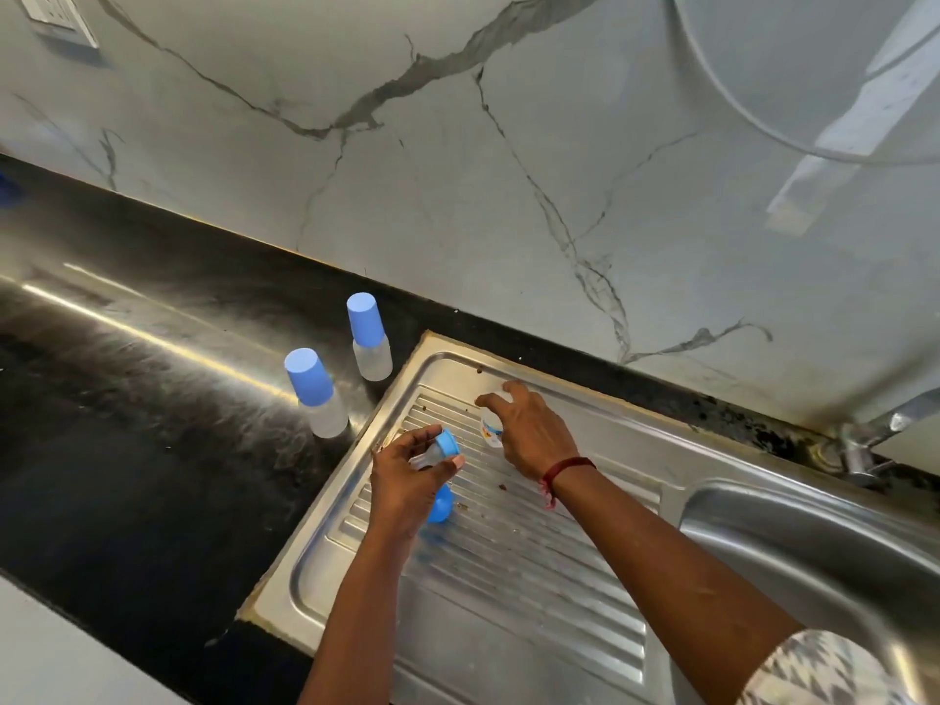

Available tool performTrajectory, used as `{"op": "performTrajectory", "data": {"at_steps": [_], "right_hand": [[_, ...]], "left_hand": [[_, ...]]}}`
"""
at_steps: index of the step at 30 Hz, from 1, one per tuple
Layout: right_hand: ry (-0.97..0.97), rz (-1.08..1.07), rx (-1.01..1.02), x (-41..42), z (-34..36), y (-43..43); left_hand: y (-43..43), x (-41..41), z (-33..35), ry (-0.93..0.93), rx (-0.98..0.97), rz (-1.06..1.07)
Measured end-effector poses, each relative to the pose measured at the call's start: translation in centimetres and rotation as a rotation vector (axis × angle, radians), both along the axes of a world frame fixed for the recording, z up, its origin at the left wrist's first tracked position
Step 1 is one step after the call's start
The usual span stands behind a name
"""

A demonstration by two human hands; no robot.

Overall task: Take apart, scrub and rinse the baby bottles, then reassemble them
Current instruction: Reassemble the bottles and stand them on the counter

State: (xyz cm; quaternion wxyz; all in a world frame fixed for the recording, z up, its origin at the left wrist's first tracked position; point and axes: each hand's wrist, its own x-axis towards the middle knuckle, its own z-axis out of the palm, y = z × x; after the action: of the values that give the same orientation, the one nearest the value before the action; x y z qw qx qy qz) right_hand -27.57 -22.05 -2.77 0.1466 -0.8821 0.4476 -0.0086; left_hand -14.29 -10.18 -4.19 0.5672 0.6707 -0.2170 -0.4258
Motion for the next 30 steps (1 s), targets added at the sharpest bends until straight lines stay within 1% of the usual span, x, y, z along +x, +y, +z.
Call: {"op": "performTrajectory", "data": {"at_steps": [2,4,8,11,17,19,21,25,30], "right_hand": [[-0.101,-0.061,0.012,-0.7,-0.4,0.1],[-0.222,-0.141,0.069,-1.9,-0.5,0.4],[-0.532,-0.303,0.196,-5.7,0.2,1.9],[-0.744,-0.388,0.322,-9.4,0.9,3.7],[-1.003,-0.544,0.527,-15.4,1.8,7.9],[-1.060,-0.570,0.577,-16.9,2.0,9.1],[-1.099,-0.564,0.585,-18.1,2.2,10.2],[-1.115,-0.567,0.508,-20.3,2.8,12.5],[-1.128,-0.566,0.487,-21.3,3.4,13.9]], "left_hand": [[0.1,-0.4,0.1,-0.006,-0.012,-0.001],[0.3,-0.7,0.3,-0.009,-0.022,-0.015],[0.6,-1.8,0.7,0.053,-0.063,-0.072],[1.1,-3.1,1.4,0.182,-0.120,-0.113],[2.1,-5.9,2.2,0.471,-0.140,-0.181],[2.4,-6.9,2.3,0.547,-0.135,-0.197],[2.5,-8.2,2.4,0.573,-0.110,-0.225],[2.9,-10.7,2.1,0.584,-0.043,-0.313],[3.1,-12.2,1.6,0.574,-0.014,-0.365]]}}
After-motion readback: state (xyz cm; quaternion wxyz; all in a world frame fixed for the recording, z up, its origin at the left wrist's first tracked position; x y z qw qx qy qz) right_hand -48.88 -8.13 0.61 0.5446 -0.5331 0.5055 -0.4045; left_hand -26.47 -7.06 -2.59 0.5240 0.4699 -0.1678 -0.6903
